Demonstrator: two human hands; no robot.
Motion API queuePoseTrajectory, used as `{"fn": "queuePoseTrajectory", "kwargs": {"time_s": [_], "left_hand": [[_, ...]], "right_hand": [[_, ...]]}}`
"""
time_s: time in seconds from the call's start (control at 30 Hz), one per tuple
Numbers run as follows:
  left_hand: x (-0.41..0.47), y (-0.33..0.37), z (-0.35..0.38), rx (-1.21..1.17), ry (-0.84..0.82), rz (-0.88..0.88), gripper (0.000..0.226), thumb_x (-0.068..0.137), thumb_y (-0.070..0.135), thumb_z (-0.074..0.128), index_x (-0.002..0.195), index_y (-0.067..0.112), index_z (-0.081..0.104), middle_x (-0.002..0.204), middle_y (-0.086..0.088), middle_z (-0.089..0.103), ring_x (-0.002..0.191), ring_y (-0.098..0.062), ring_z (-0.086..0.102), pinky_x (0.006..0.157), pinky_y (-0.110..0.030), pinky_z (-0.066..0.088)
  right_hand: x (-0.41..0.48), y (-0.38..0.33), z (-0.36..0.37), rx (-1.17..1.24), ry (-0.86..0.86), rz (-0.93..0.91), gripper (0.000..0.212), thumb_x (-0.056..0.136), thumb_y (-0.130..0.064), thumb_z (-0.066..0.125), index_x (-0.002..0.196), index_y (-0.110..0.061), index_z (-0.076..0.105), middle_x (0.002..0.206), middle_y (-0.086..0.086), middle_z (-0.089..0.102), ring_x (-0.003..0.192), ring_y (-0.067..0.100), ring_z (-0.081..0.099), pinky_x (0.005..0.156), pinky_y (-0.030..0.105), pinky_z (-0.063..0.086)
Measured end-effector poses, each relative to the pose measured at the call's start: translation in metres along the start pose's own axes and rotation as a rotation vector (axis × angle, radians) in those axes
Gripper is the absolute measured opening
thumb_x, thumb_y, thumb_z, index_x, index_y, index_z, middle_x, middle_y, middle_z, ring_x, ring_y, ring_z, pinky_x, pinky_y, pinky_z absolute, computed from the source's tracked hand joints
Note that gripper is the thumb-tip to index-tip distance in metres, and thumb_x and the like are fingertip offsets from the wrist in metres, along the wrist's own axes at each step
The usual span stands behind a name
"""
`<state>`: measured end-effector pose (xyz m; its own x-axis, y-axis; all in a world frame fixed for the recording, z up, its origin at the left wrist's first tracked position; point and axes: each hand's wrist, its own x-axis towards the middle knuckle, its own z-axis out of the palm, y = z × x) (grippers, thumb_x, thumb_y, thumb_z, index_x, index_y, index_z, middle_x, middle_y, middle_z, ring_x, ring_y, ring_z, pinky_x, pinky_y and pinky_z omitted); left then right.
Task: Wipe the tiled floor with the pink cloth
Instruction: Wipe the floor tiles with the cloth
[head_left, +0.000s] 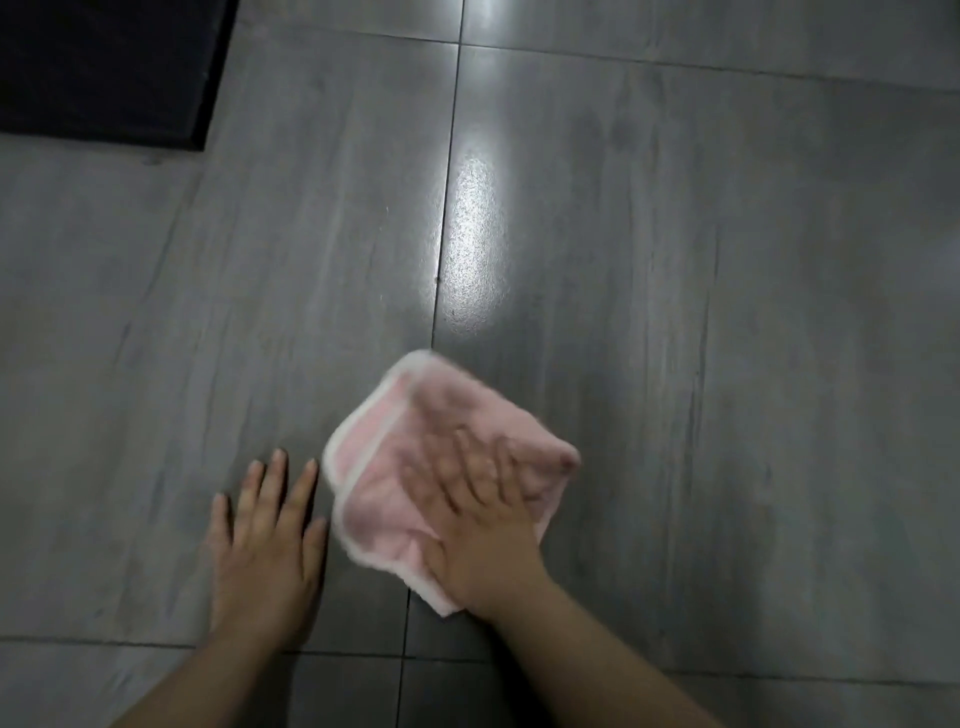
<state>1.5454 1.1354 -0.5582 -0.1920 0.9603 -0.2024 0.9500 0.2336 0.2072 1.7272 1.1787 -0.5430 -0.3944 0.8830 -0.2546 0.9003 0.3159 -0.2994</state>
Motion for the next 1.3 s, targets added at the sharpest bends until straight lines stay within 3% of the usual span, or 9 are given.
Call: {"fn": "queuePoseTrajectory", "kwargs": {"time_s": [0.2,0.3,0.43,0.57,0.7,0.9,1.0,1.17,1.3], "left_hand": [[0.037,0.007,0.007,-0.030,0.056,-0.148,0.060,0.083,0.037,0.024,0.130,0.005,0.043,0.139,-0.022,0.043,0.130,-0.036,0.036,0.104,-0.012,-0.023],[0.035,0.006,0.007,-0.024,0.008,-0.131,0.058,0.082,0.035,0.028,0.127,0.003,0.045,0.134,-0.025,0.047,0.127,-0.033,0.032,0.107,-0.015,-0.021],[0.037,0.006,0.006,0.001,-0.014,-0.103,0.056,0.080,0.033,0.030,0.125,0.002,0.045,0.130,-0.027,0.050,0.123,-0.029,0.024,0.107,-0.017,-0.021],[0.037,0.005,0.007,-0.002,-0.024,-0.099,0.056,0.080,0.032,0.030,0.125,0.002,0.045,0.131,-0.027,0.049,0.123,-0.029,0.023,0.107,-0.016,-0.020],[0.037,0.006,0.007,-0.012,-0.012,-0.099,0.057,0.080,0.033,0.029,0.124,0.003,0.047,0.131,-0.028,0.049,0.124,-0.033,0.030,0.107,-0.016,-0.020],[0.037,0.008,0.005,-0.006,-0.012,-0.117,0.060,0.080,0.039,0.025,0.129,0.011,0.047,0.137,-0.022,0.046,0.128,-0.034,0.031,0.104,-0.014,-0.025],[0.036,0.010,0.003,0.013,0.009,-0.131,0.065,0.079,0.045,0.018,0.133,0.017,0.042,0.143,-0.020,0.038,0.133,-0.036,0.030,0.101,-0.014,-0.028],[0.037,0.016,0.000,0.007,-0.027,-0.128,0.053,0.087,0.040,0.036,0.137,0.023,0.032,0.151,-0.014,0.022,0.140,-0.032,0.015,0.113,-0.046,0.002],[0.038,0.012,-0.011,-0.018,-0.106,-0.119,0.062,0.079,0.048,0.032,0.137,0.024,0.033,0.151,-0.014,0.022,0.141,-0.031,0.015,0.113,-0.049,0.006]], "right_hand": [[0.043,0.090,-0.074,-0.263,0.070,-0.027,0.063,0.085,-0.056,0.027,0.136,-0.022,0.043,0.144,-0.001,0.042,0.132,0.014,0.040,0.095,0.023,0.013],[0.042,0.151,-0.105,0.018,0.015,0.414,0.087,0.068,-0.052,0.007,0.146,-0.014,0.010,0.156,0.009,0.004,0.145,0.024,0.001,0.111,0.031,-0.004],[0.079,0.147,-0.060,0.015,0.132,0.802,0.062,0.094,-0.045,0.022,0.148,-0.018,0.005,0.157,0.010,0.001,0.144,0.028,-0.005,0.116,0.050,-0.005],[0.104,0.063,-0.027,-0.060,0.050,0.306,0.070,0.083,-0.048,0.000,0.148,-0.021,-0.003,0.157,0.008,-0.009,0.138,0.024,-0.021,0.106,0.042,-0.023],[0.064,0.044,0.001,-0.123,0.170,-0.204,0.056,0.076,-0.040,0.038,0.129,-0.024,0.046,0.134,0.009,0.054,0.130,0.031,0.032,0.105,0.051,0.014],[-0.013,0.145,-0.014,-0.122,0.349,0.399,0.055,0.074,-0.033,0.038,0.127,-0.018,0.039,0.128,0.018,0.057,0.123,0.030,0.028,0.097,0.064,0.031],[-0.018,0.105,0.009,-0.071,0.484,0.656,0.069,0.072,-0.032,0.036,0.139,-0.016,0.031,0.127,0.024,0.053,0.127,0.035,0.023,0.109,0.057,0.017],[-0.036,-0.006,0.100,0.064,0.061,0.315,0.051,0.087,-0.034,0.020,0.110,-0.031,0.065,0.143,0.005,0.042,0.113,0.010,0.059,0.104,0.033,0.035],[-0.081,0.041,0.073,-0.199,0.291,-0.113,0.061,0.089,-0.039,0.033,0.146,-0.024,0.017,0.157,0.004,-0.005,0.145,0.022,0.002,0.118,0.040,0.004]]}}
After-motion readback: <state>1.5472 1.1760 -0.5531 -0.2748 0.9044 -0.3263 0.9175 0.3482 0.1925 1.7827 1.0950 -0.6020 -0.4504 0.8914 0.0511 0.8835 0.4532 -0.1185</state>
